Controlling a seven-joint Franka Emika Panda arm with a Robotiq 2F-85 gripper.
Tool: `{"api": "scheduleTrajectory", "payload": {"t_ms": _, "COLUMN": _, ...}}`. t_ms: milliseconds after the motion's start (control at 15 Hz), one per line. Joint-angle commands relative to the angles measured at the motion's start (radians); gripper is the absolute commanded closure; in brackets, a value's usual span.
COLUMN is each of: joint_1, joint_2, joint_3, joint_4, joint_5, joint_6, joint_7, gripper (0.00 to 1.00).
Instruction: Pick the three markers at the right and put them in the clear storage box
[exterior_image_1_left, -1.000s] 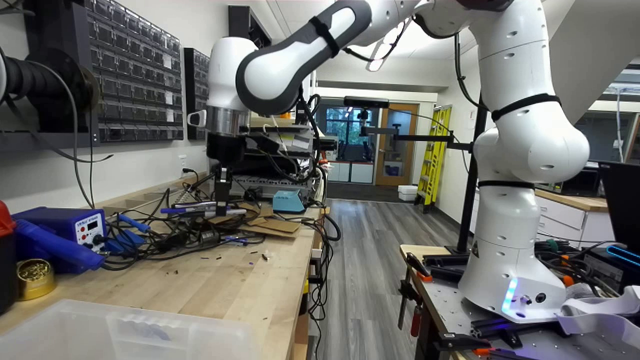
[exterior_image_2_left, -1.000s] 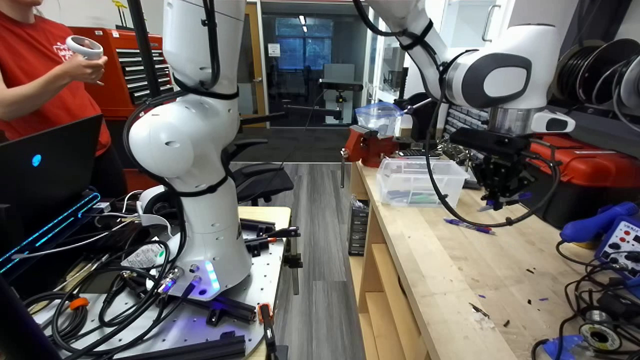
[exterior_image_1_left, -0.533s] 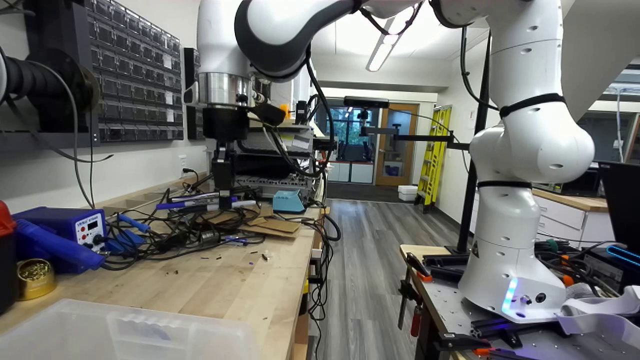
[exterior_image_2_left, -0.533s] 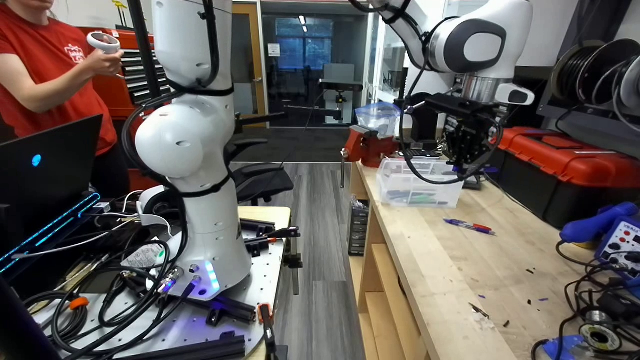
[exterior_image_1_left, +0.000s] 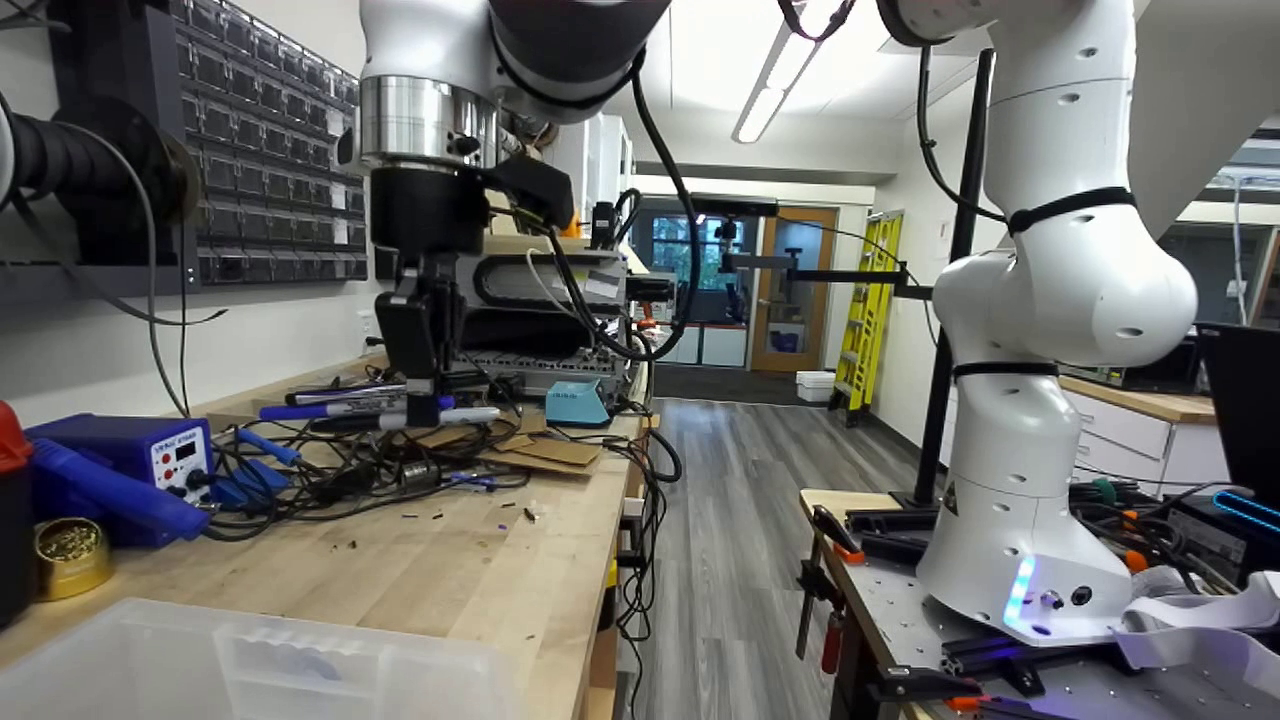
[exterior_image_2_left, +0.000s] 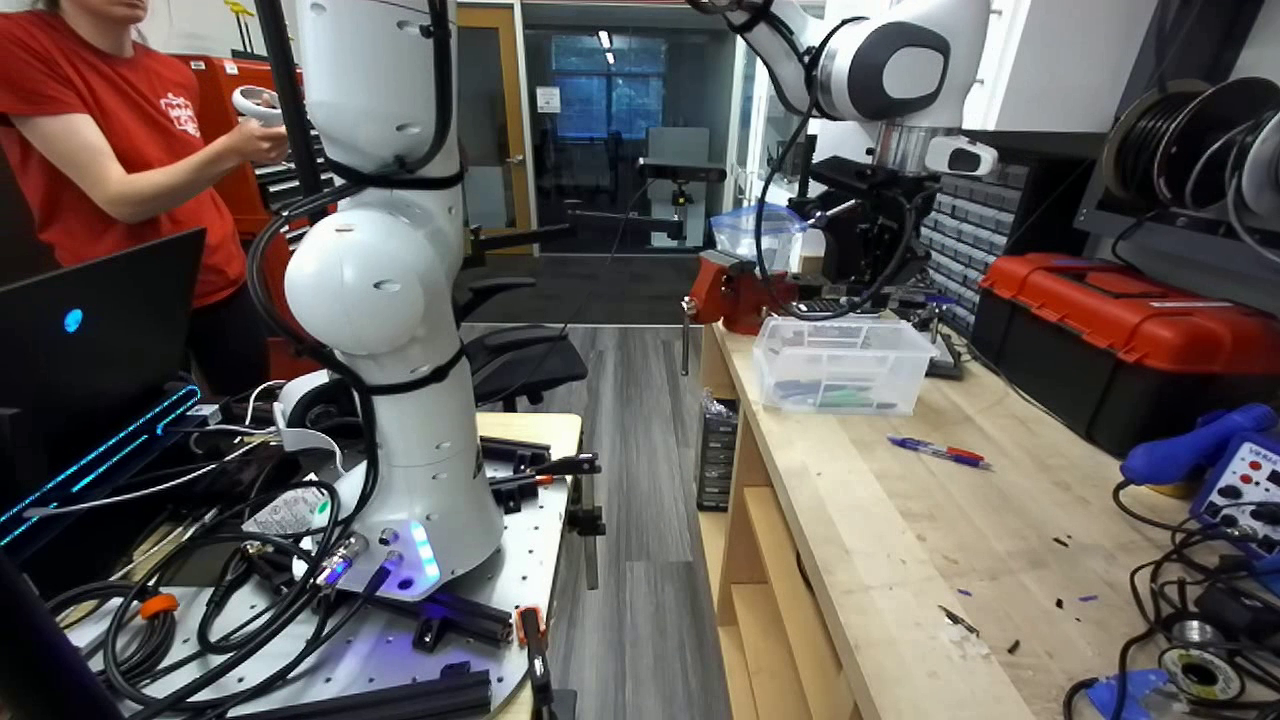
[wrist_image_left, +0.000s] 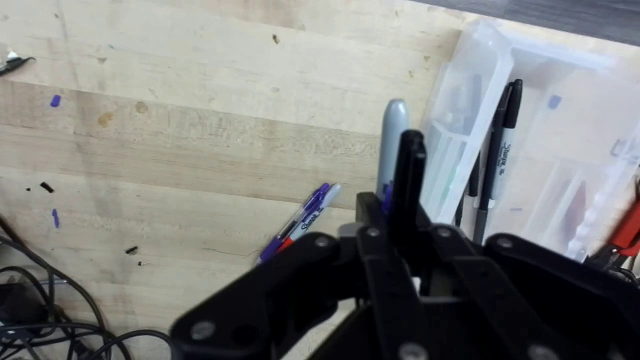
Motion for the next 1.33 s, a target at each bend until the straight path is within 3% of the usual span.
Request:
{"api": "scheduleTrajectory", "payload": {"t_ms": 0, "joint_1": 0.045, "joint_2": 0.013, "joint_3": 0.017, "joint_4": 0.029, "joint_5": -0.005, "joint_6": -0.035, "joint_7": 0.134, "gripper": 0.96}}
{"api": "scheduleTrajectory", "payload": {"t_ms": 600, "joint_1": 0.164, "joint_2": 0.179, "joint_3": 0.052, "joint_4": 0.161, "joint_5": -0.033, "joint_6": -0.023, "joint_7": 0.323, "gripper": 0.96}}
{"api": "scheduleTrajectory", "payload": {"t_ms": 1200, "joint_1": 0.235, "joint_2": 0.385, "joint_3": 0.015, "joint_4": 0.29, "joint_5": -0.05, "joint_6": 0.003, "joint_7": 0.341, "gripper": 0.96}}
{"api": "scheduleTrajectory", "payload": {"t_ms": 1267, "joint_1": 0.242, "joint_2": 0.393, "joint_3": 0.008, "joint_4": 0.291, "joint_5": -0.061, "joint_6": 0.015, "joint_7": 0.338, "gripper": 0.62}}
